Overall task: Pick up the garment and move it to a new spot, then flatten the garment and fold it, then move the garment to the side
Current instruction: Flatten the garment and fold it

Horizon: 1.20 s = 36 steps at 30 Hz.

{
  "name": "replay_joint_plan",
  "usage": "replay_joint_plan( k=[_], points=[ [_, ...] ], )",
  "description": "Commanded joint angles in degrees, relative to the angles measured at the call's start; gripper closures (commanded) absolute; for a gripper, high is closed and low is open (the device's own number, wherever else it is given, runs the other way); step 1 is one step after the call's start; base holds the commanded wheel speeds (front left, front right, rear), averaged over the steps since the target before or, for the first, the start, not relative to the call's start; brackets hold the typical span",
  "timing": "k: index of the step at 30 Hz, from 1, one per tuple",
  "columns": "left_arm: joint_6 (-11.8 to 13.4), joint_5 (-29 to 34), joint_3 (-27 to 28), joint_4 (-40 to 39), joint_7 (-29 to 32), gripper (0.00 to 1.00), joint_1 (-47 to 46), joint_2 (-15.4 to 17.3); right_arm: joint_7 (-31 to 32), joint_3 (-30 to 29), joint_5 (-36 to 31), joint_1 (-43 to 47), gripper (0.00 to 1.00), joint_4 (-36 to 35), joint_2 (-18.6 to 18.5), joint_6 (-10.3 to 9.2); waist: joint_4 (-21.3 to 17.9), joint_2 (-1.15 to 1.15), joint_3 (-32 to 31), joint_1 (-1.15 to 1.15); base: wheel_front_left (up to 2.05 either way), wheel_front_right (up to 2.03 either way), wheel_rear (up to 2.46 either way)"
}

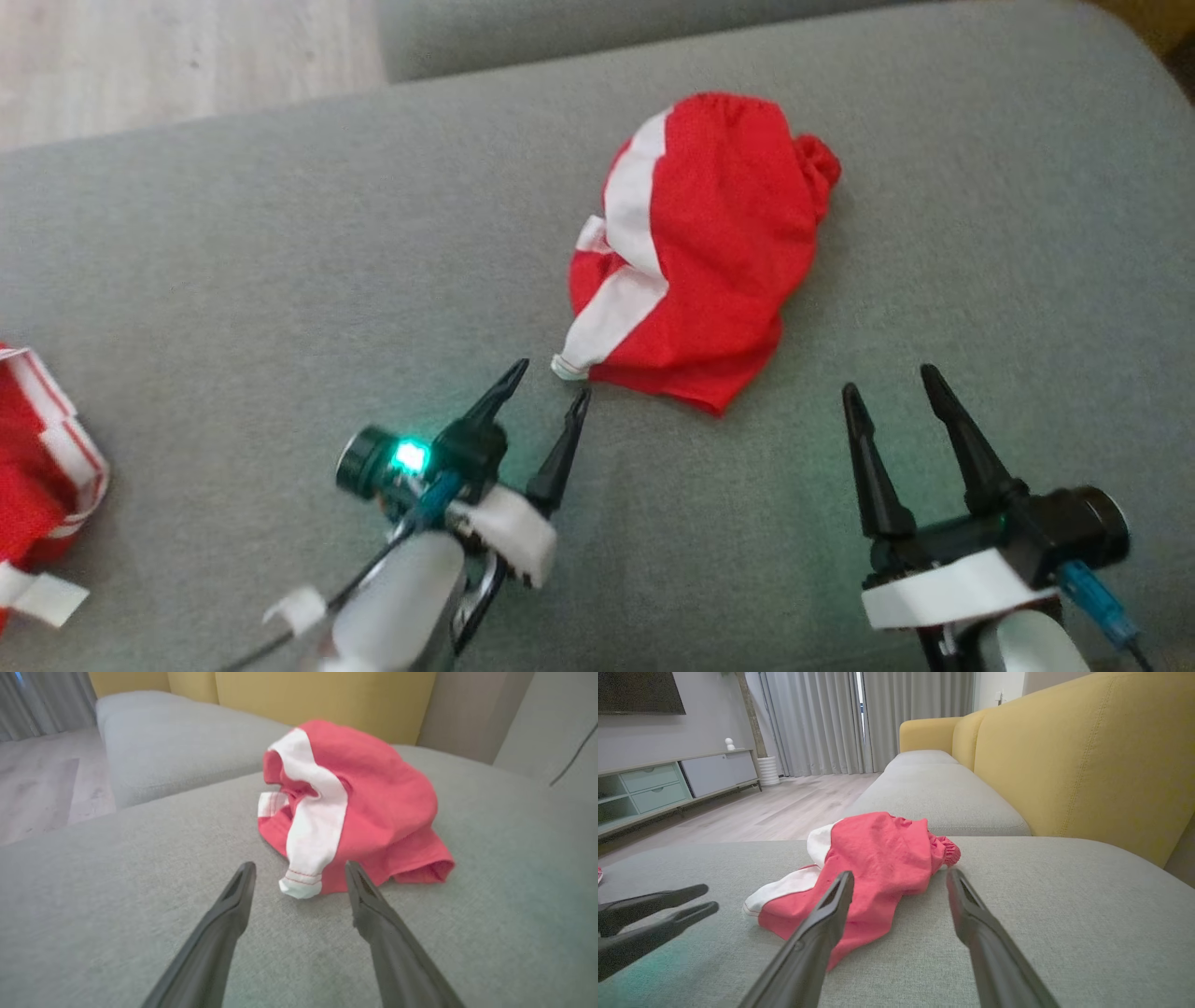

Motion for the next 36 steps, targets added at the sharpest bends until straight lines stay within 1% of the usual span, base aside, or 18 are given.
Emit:
replay_joint_plan(
  k=[1, 3, 4, 6, 7, 8, 9, 13, 14, 16, 20, 24, 28, 33, 36],
  points=[
    [0.0, -0.5, -0.2, 1.3, 0.2, 0.00, -4.2, 0.2, -0.3, 2.1, -0.2, -2.5, 0.00, -1.7, -0.4, -0.04, -1.9, 0.00, 2.3, -0.02, 0.00, 0.00, 0.00],
    [-0.7, -1.5, -2.4, 4.8, 0.8, 0.00, -7.2, 0.2, -0.3, 2.5, -0.1, -3.5, 0.00, -1.6, -0.5, -0.04, -2.7, 0.00, 3.4, -0.02, 0.00, 0.00, 0.00],
    [-0.7, -1.5, -2.4, 4.8, 0.8, 0.00, -7.2, 0.2, -0.3, 2.5, -0.1, -3.5, 0.00, -1.6, -0.5, -0.04, -2.7, 0.00, 3.4, -0.02, 0.00, 0.00, 0.00],
    [-1.3, -2.6, -4.4, 7.3, 0.7, 0.00, -9.7, 0.2, -0.3, 2.5, 0.0, -4.2, 0.00, -1.5, -0.5, -0.04, -3.4, 0.00, 4.2, -0.02, 0.00, 0.00, 0.00],
    [-1.5, -3.0, -5.3, 8.2, 0.5, 0.13, -10.8, 0.2, -0.3, 2.5, 0.0, -4.5, 0.00, -1.5, -0.5, -0.04, -3.6, 0.00, 4.5, -0.02, 0.00, 0.00, 0.00],
    [-1.7, -3.2, -6.2, 8.4, 0.1, 0.83, -11.9, 0.2, -0.3, 2.5, 0.0, -4.7, 0.00, -1.5, -0.5, -0.04, -3.8, 0.00, 4.7, -0.02, 0.00, 0.00, 0.00],
    [-1.8, -3.4, -6.9, 8.9, -0.2, 1.00, -12.7, 0.2, -0.3, 2.5, 0.0, -4.8, 0.00, -1.5, -0.5, -0.04, -3.9, 0.00, 4.8, -0.02, 0.00, 0.00, 0.00],
    [-2.1, -5.7, -8.7, 9.5, -0.8, 1.00, -14.3, 0.2, -0.3, 2.0, -0.2, -4.6, 0.00, -1.4, -0.5, -0.04, -3.7, 0.00, 4.5, -0.02, 0.00, 0.00, 0.00],
    [-2.2, -6.6, -8.6, 8.5, -0.8, 1.00, -14.4, 0.2, -0.3, 1.8, -0.2, -4.4, 0.00, -1.3, -0.5, -0.04, -3.5, 0.00, 4.1, -0.02, 0.00, 0.00, 0.00],
    [-2.3, -8.3, -7.9, 5.5, -0.8, 1.00, -14.3, 0.2, -0.3, 1.5, -0.3, -4.0, 0.00, -1.1, -0.5, -0.04, -2.9, 0.00, 3.1, -0.02, 0.00, 0.00, 0.00],
    [-2.8, -12.4, -4.1, -2.1, -0.8, 1.00, -14.5, 0.2, -0.3, 1.1, -0.3, -3.1, 0.00, -1.0, -0.5, -0.04, -1.0, 0.00, 0.3, -0.02, 0.00, 0.00, 0.00],
    [-3.5, -11.3, -1.1, -7.4, -0.8, 1.00, -17.6, 0.6, -0.3, 1.4, -0.4, -2.1, 0.00, -0.8, -0.4, -0.04, 0.7, 0.00, -2.7, -0.02, 0.00, 0.00, 0.00],
    [-4.0, -9.8, 0.6, -11.3, -0.8, 1.00, -22.7, 2.2, -0.3, 1.6, -0.5, -1.2, 0.00, -0.5, -0.4, -0.04, 1.9, 0.00, -5.4, -0.02, 0.00, 0.00, 0.00],
    [-4.2, -8.0, 1.7, -12.0, -0.8, 1.00, -29.7, 4.2, -0.3, 1.7, -0.4, 0.1, 0.00, -0.2, -0.4, -0.04, 1.9, 0.00, -8.1, -0.02, 0.00, 0.00, 0.00],
    [-4.1, -7.4, 2.1, -11.2, -0.8, 1.00, -32.5, 4.6, -0.3, 1.4, -0.3, 0.8, 0.00, -0.3, -0.3, -0.04, 1.8, 0.00, -8.7, -0.02, 0.00, 0.00, 0.00]
  ],
)
